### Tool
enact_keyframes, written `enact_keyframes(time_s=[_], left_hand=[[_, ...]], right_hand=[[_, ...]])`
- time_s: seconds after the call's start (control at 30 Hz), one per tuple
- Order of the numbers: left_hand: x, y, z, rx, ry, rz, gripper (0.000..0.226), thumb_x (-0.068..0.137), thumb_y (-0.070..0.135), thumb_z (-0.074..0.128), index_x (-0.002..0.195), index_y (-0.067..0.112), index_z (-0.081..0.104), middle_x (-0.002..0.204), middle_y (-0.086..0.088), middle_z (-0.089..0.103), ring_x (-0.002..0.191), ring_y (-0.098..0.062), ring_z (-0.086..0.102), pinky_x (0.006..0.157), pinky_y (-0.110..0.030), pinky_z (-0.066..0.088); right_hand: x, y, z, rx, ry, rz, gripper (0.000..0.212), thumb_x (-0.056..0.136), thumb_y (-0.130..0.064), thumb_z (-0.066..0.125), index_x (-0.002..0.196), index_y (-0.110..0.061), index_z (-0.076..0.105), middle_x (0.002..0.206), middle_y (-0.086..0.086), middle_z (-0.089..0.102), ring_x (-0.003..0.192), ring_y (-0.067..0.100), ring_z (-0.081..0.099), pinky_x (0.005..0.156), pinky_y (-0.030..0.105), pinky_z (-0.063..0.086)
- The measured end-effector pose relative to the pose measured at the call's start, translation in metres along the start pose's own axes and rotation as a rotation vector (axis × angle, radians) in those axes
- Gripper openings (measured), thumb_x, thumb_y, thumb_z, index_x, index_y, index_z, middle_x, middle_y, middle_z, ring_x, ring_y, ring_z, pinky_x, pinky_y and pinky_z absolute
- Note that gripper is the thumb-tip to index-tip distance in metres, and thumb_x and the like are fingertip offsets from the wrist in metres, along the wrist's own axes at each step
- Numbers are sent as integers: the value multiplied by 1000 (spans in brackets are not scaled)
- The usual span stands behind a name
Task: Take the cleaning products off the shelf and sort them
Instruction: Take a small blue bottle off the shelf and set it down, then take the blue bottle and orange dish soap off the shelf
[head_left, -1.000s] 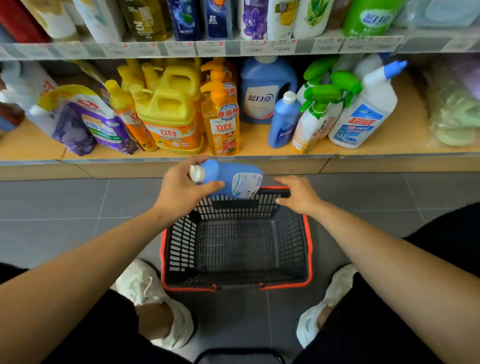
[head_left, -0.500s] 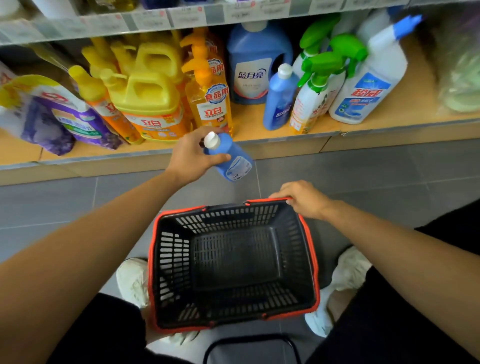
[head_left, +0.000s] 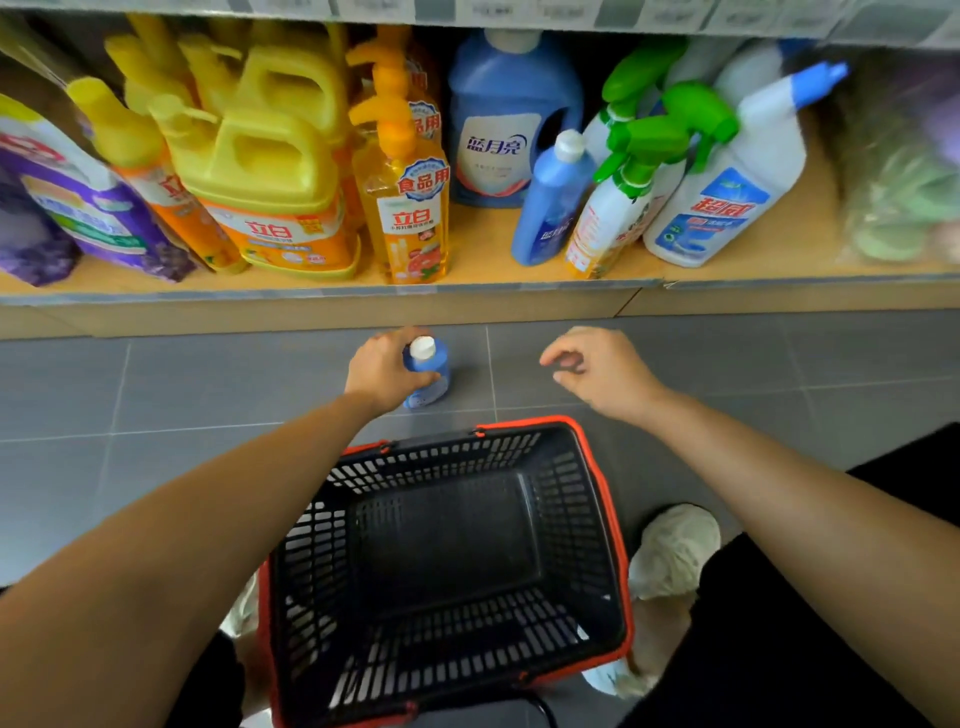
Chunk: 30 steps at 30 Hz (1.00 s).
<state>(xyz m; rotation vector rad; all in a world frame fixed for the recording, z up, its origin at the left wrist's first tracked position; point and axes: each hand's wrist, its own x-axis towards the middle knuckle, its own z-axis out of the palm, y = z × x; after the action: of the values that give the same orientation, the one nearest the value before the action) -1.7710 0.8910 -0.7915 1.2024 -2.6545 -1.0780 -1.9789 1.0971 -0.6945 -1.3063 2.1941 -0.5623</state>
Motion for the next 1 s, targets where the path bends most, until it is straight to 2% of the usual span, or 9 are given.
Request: enact_keyframes(time_s=[0.17, 0.27, 0.37, 0.5, 0.63, 0.73, 0.83, 0.9, 1.0], left_hand=[[-2, 5, -1, -66, 55, -3, 44, 86, 43, 76, 126, 31, 65, 130, 6, 63, 114, -21, 60, 89, -39, 51], [-7, 8, -4, -103, 118, -16, 34, 87, 41, 74, 120, 34, 68, 127, 9, 66, 114, -18, 60, 86, -35, 49], [-16, 8, -8, -212, 175, -48, 26, 88, 40, 74, 113, 34, 71, 116, 9, 70, 108, -16, 63, 88, -38, 53], [-16, 23, -20, -320, 233, -44, 30, 87, 33, 76, 116, 27, 73, 106, 9, 74, 98, -12, 67, 92, -41, 56], [-6, 57, -42, -479, 321, 54, 26, 86, 23, 74, 112, 23, 73, 92, 9, 74, 88, -10, 69, 86, -42, 59], [4, 78, -62, -359, 572, 194, 31, 83, 25, 75, 113, 19, 68, 104, 1, 63, 93, -16, 63, 78, -39, 57], [17, 88, -84, -174, 770, 250, 53, 81, 30, 73, 130, 21, 58, 127, -11, 51, 119, -26, 51, 93, -31, 47], [25, 87, -93, -86, 736, 257, 67, 81, 31, 72, 144, 28, 49, 145, -13, 42, 133, -30, 42, 104, -32, 40], [28, 80, -90, -40, 673, 269, 67, 85, 29, 72, 148, 26, 49, 152, -11, 44, 138, -33, 40, 110, -42, 40]], right_hand=[[53, -31, -51, 43, 328, -24, 42, 82, -5, 74, 122, -12, 67, 118, 7, 62, 84, 24, 67, 84, 40, 56], [91, -53, -80, -17, 469, -22, 53, 81, -3, 72, 132, -9, 59, 127, 12, 59, 102, 30, 65, 92, 31, 48], [120, -71, -92, -231, 412, 10, 54, 84, -3, 69, 136, -7, 54, 131, 17, 55, 120, 36, 54, 97, 37, 41], [139, -84, -94, -460, 354, 104, 52, 85, 0, 68, 133, -8, 50, 134, 21, 45, 116, 44, 55, 91, 43, 46], [146, -84, -101, -489, 307, 171, 47, 87, -8, 73, 130, -6, 54, 136, 22, 44, 116, 45, 55, 93, 42, 45], [145, -84, -105, -402, 332, 106, 39, 82, -14, 79, 116, -9, 60, 126, 20, 51, 106, 40, 57, 86, 38, 43], [139, -83, -102, -360, 316, 22, 33, 79, -13, 79, 105, -9, 59, 110, 17, 62, 98, 37, 58, 80, 40, 43], [135, -82, -100, -338, 308, -13, 30, 80, -13, 77, 106, -8, 61, 105, 17, 68, 99, 38, 60, 81, 42, 46], [134, -84, -99, -371, 305, -37, 27, 83, -14, 73, 109, -7, 69, 108, 20, 71, 106, 41, 61, 87, 46, 48]])
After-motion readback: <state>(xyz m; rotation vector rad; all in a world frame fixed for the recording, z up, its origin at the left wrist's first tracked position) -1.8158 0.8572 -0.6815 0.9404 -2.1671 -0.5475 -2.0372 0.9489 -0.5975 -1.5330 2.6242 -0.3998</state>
